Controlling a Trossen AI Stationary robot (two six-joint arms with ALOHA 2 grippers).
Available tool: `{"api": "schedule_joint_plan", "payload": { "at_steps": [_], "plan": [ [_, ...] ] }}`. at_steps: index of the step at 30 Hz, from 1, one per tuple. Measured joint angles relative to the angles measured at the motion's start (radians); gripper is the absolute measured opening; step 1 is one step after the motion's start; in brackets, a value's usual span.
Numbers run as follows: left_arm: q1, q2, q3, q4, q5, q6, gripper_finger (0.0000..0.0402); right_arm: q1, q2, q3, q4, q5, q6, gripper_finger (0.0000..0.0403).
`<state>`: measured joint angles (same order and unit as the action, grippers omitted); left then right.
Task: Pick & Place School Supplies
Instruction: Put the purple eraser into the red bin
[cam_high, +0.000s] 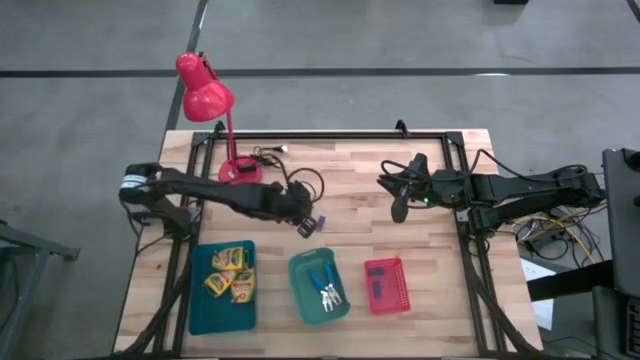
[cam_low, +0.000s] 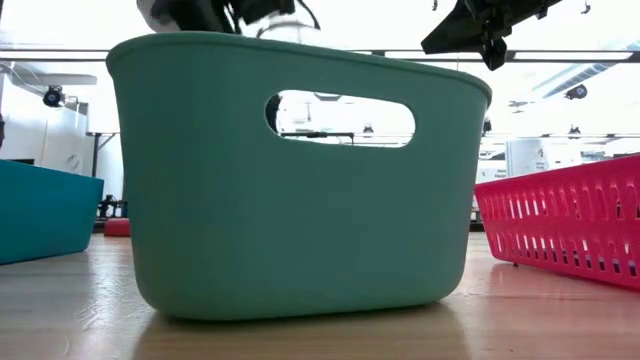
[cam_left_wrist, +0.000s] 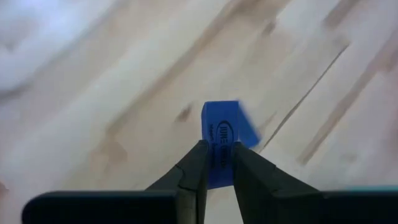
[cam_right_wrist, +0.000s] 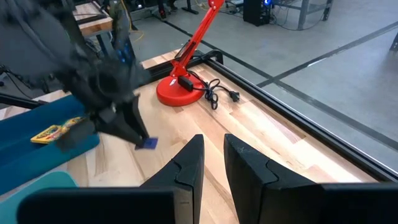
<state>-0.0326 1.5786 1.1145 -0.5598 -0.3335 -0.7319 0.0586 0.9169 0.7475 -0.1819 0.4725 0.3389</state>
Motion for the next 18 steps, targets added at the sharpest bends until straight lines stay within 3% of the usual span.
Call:
{"api": "schedule_joint_plan", "payload": {
  "at_steps": [8,13,18],
  "plan": [
    [0.001,-0.095,0.033,0.119,-0.006,0.197,0.0066,0.000,0.000,0.000,0.000,0.000,0.000,0.0059],
    [0.001,-0.139,0.031,0.244,0.065,0.365,0.0066,0.000,0.000,0.000,0.000,0.000,0.000,0.0059],
    [-0.002,-0.158,0.031,0.314,0.073,0.389,0.0066,0.000,0.000,0.000,0.000,0.000,0.000,0.0059]
  ]
}}
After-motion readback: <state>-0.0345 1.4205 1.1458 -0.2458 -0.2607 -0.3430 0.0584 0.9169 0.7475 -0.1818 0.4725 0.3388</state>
